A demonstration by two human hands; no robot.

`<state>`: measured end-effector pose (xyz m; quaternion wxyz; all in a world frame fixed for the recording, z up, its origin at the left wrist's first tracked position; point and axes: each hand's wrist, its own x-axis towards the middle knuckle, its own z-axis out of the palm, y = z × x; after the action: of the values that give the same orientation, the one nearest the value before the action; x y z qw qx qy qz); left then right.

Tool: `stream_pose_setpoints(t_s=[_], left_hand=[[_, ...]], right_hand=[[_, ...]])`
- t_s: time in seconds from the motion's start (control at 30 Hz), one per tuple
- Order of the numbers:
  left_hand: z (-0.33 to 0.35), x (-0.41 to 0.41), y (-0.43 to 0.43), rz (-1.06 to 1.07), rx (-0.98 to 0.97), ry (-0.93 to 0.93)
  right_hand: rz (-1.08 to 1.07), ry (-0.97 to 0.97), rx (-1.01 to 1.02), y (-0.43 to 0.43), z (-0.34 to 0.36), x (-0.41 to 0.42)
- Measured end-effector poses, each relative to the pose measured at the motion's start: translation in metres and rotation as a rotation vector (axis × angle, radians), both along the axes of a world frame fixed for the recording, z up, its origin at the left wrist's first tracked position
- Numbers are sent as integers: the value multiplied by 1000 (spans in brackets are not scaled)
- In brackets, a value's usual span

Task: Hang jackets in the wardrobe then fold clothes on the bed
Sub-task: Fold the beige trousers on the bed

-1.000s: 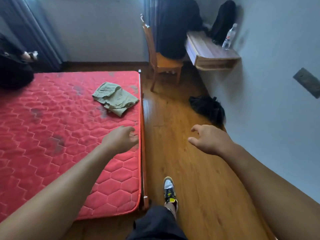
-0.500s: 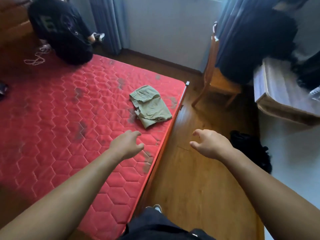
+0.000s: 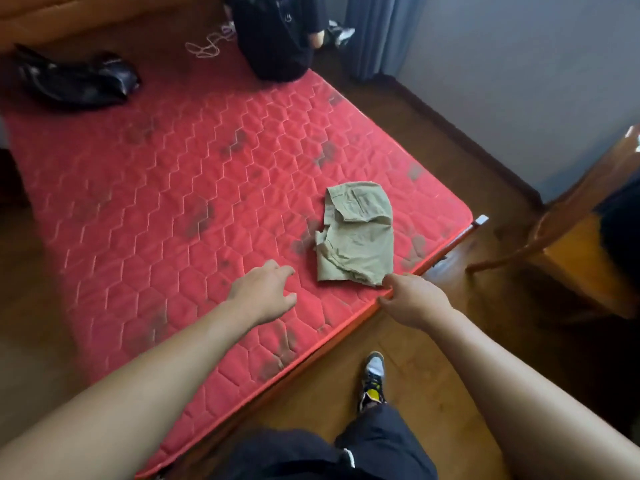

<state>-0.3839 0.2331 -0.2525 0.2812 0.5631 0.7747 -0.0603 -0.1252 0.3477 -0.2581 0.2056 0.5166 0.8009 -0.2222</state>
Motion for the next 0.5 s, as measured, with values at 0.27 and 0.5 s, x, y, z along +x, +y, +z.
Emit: stream_pose_setpoints(t_s=[0.27, 0.5], left_hand=[[-85, 50, 104, 148, -155, -28], [-225, 43, 176, 178, -221, -23]], right_hand=[[213, -38, -96, 136, -99, 3], [339, -71, -77, 200, -246, -21]])
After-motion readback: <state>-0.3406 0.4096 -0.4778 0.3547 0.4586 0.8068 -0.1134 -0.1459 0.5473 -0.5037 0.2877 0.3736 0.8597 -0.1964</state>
